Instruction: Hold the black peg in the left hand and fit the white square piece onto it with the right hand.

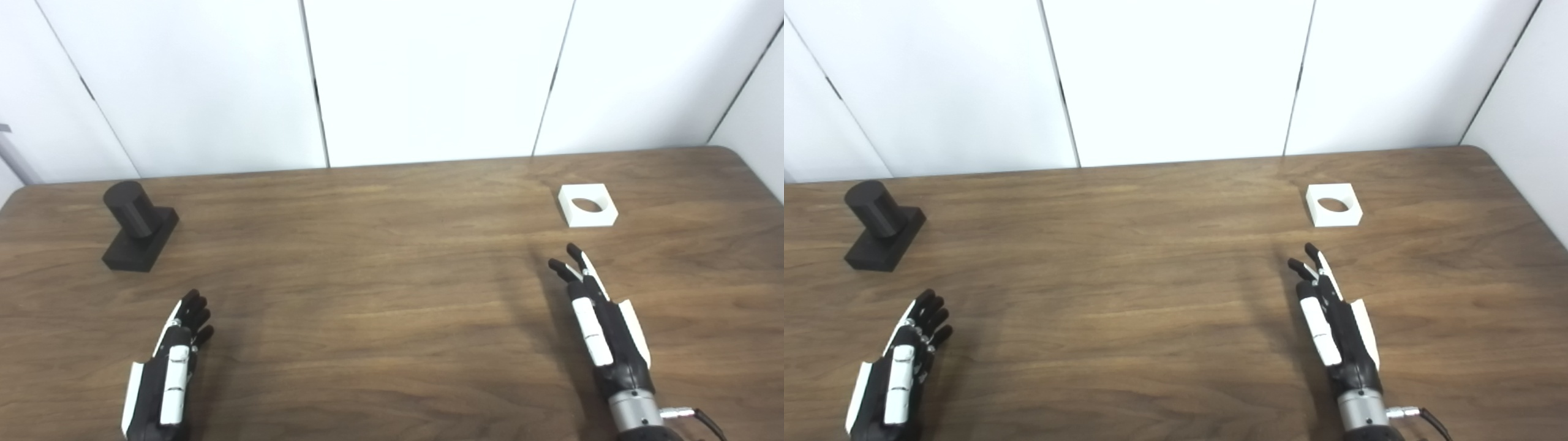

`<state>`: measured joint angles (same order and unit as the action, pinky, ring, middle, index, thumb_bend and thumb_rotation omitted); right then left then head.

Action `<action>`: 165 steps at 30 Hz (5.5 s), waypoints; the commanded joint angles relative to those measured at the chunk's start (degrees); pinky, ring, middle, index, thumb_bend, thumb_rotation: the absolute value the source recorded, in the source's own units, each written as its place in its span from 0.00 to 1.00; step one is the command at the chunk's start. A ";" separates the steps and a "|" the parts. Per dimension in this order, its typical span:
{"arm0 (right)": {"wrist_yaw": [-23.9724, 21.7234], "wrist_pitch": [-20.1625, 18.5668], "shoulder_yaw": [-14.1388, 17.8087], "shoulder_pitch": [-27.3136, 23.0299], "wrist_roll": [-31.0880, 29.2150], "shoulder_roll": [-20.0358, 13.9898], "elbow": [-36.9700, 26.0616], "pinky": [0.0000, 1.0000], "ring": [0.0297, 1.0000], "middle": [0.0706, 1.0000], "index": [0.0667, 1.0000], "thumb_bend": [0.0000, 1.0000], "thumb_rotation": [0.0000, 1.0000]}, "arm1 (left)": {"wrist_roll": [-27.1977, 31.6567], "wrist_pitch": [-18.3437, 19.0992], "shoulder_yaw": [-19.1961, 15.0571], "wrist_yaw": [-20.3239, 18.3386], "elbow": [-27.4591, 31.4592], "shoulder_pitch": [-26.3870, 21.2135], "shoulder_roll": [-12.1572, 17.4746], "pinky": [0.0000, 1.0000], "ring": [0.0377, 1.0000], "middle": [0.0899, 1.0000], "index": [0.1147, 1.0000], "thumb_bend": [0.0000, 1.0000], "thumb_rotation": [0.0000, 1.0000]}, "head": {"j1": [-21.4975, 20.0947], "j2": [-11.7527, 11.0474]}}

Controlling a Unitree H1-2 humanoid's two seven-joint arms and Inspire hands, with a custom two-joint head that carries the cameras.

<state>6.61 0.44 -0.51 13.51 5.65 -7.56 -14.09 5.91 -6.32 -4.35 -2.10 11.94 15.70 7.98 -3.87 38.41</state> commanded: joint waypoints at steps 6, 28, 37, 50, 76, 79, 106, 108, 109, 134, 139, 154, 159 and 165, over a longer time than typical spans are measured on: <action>-0.07 -0.56 -0.03 -0.84 -0.27 2.54 -1.08 1.00 0.94 0.87 0.96 0.47 1.00 | 0.03 0.40 0.17 -0.04 0.24 0.19 -0.90 0.91 0.94 0.94 0.94 0.54 0.91 | -0.04 0.06; -0.11 -0.32 -0.08 -0.77 -0.14 2.41 -1.06 0.99 0.90 0.86 0.95 0.47 1.00 | 0.16 0.32 0.30 -0.40 0.43 0.18 -0.71 0.91 0.95 0.94 0.94 0.55 0.91 | 0.10 0.04; -0.39 -0.62 0.11 -0.88 -0.98 2.34 -0.93 1.00 0.91 0.87 0.96 0.48 1.00 | -0.44 0.86 0.44 0.11 0.55 0.18 -1.10 0.91 0.95 0.94 0.94 0.56 0.91 | 0.25 -0.05; -2.43 0.94 1.46 -0.42 -5.39 0.54 -0.68 1.00 0.93 0.88 0.98 0.43 1.00 | -2.46 0.11 2.07 2.02 0.81 0.83 -3.15 0.88 0.92 0.92 0.91 0.53 0.88 | 11.83 -1.70; -4.45 3.22 4.34 -1.47 -4.71 -0.33 2.79 0.80 0.83 0.81 0.92 0.55 1.00 | -5.83 -2.74 7.60 4.71 -3.76 0.38 -4.96 0.85 0.93 0.93 0.91 0.63 0.83 | 25.45 -11.15; -4.44 2.99 4.34 -1.36 -5.10 -0.07 2.55 0.82 0.83 0.80 0.91 0.57 1.00 | -5.61 -2.83 7.71 4.51 -3.73 0.49 -4.82 0.86 0.94 0.94 0.91 0.63 0.84 | 25.12 -11.16; -4.40 3.28 3.65 -0.01 -4.89 0.18 1.42 0.75 0.84 0.82 0.90 0.72 1.00 | -15.90 10.16 4.48 8.74 11.92 -2.80 -2.01 0.90 0.91 0.92 0.96 0.65 0.37 | 23.91 -10.84; -4.56 3.89 3.59 -0.06 -5.17 0.11 1.93 0.78 0.85 0.84 0.91 0.72 1.00 | -17.83 15.70 3.51 7.56 15.53 -5.38 -0.10 0.89 0.92 0.94 0.99 0.67 0.38 | 23.86 -11.01; -4.56 4.02 3.55 -0.09 -5.08 0.11 2.11 0.80 0.86 0.84 0.91 0.71 1.00 | -18.51 17.82 2.87 7.18 16.66 -6.71 0.67 0.88 0.91 0.95 0.99 0.68 0.39 | 23.77 -11.20; -7.62 0.94 1.50 1.19 -5.87 -0.97 -1.33 1.00 1.00 0.96 1.00 0.67 1.00 | -39.46 26.50 -0.43 13.77 -6.25 -24.26 12.60 1.00 1.00 1.00 0.92 1.00 0.47 | 23.02 -9.71; -7.20 0.48 1.42 1.24 -4.93 -0.74 -1.57 1.00 1.00 0.95 1.00 0.66 1.00 | -41.20 25.55 0.03 16.43 -9.96 -25.15 12.72 1.00 1.00 1.00 0.92 1.00 0.47 | 22.90 -9.69; -7.42 0.54 1.66 1.18 -5.07 -0.45 -1.39 1.00 0.98 0.94 1.00 0.63 1.00 | -48.13 33.21 -0.74 17.96 -19.85 -32.73 12.26 0.94 0.99 0.97 0.87 0.96 0.53 | 23.02 -9.83; -7.11 0.72 1.53 1.33 -4.66 -0.30 -1.48 1.00 0.98 0.94 1.00 0.62 1.00 | -50.80 33.22 -0.97 18.36 -23.83 -34.96 12.15 0.93 0.97 0.96 0.87 0.93 0.52 | 22.85 -9.65; -6.78 0.04 1.46 1.62 -3.22 -0.15 -2.21 1.00 0.97 0.93 1.00 0.63 1.00 | -53.98 33.22 -2.13 17.58 -27.32 -37.01 11.10 0.92 0.94 0.94 0.86 0.93 0.53 | 22.62 -9.40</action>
<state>0.00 1.14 1.19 15.03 1.89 -8.36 -15.44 -45.78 26.85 -5.88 14.58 -15.89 -17.80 18.27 18.72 28.92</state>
